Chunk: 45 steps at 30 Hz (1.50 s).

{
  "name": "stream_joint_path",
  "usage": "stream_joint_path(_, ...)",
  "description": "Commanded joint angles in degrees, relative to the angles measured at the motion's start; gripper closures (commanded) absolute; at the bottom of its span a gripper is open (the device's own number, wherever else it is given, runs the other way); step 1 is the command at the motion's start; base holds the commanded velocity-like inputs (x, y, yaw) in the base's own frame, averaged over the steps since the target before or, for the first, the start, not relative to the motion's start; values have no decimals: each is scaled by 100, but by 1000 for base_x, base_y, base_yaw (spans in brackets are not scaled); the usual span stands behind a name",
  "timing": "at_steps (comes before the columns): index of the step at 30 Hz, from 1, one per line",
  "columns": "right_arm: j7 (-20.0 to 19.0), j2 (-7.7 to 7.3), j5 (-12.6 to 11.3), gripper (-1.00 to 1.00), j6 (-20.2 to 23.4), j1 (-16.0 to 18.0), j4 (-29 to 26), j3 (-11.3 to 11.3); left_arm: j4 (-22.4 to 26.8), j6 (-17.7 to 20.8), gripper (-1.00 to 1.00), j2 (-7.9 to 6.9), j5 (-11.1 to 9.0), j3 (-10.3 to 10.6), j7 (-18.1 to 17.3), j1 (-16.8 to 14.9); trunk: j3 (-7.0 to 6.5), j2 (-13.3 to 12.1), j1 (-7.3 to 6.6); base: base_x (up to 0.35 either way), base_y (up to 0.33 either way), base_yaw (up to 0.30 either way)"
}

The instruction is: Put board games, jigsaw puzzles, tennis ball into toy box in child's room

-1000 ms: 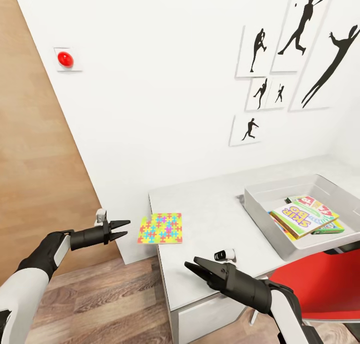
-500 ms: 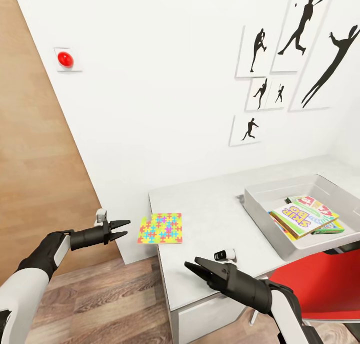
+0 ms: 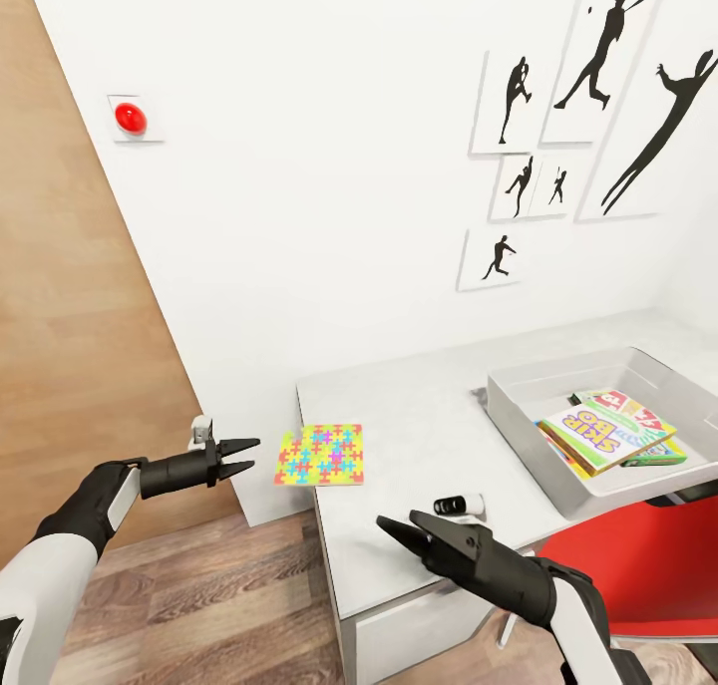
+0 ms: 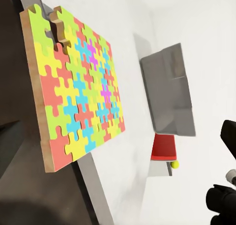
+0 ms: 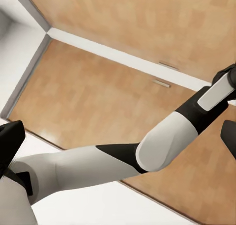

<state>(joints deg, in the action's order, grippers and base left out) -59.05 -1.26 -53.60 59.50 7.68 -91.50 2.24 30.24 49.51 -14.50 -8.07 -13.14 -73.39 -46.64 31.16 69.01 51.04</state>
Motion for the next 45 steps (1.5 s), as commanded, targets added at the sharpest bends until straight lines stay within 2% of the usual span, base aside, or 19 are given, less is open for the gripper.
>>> stream_joint_path(1,-52,-4,-2,-100,16,2,1,-30,-1,48,-100,0,-10,-4,-10,-3,5,3,0,0,0,0)
stream_joint_path(11,-367,-18,-2,-100,18,-3,1,-243,-1,50,-100,0,-10,-4,-11,-3,5,3,0,0,0,0)
stream_joint_path(22,-807,-23,-2,-100,9,-4,1,-264,-1,50,-100,0,-10,-4,-9,-3,5,3,0,0,0,0)
stream_joint_path(29,-923,-17,-1,-100,2,-4,1,-260,-1,50,-100,0,-10,-4,-14,-3,5,3,0,0,0,0)
stream_joint_path(39,-945,1,-1,-100,1,-4,1,-251,-1,50,-100,0,-10,-4,-17,-3,185,404,220,0,0,0)
stream_joint_path(45,-944,9,-2,-100,1,-4,2,-250,-1,50,-100,0,-10,-4,-17,-3,185,404,220,0,0,0)
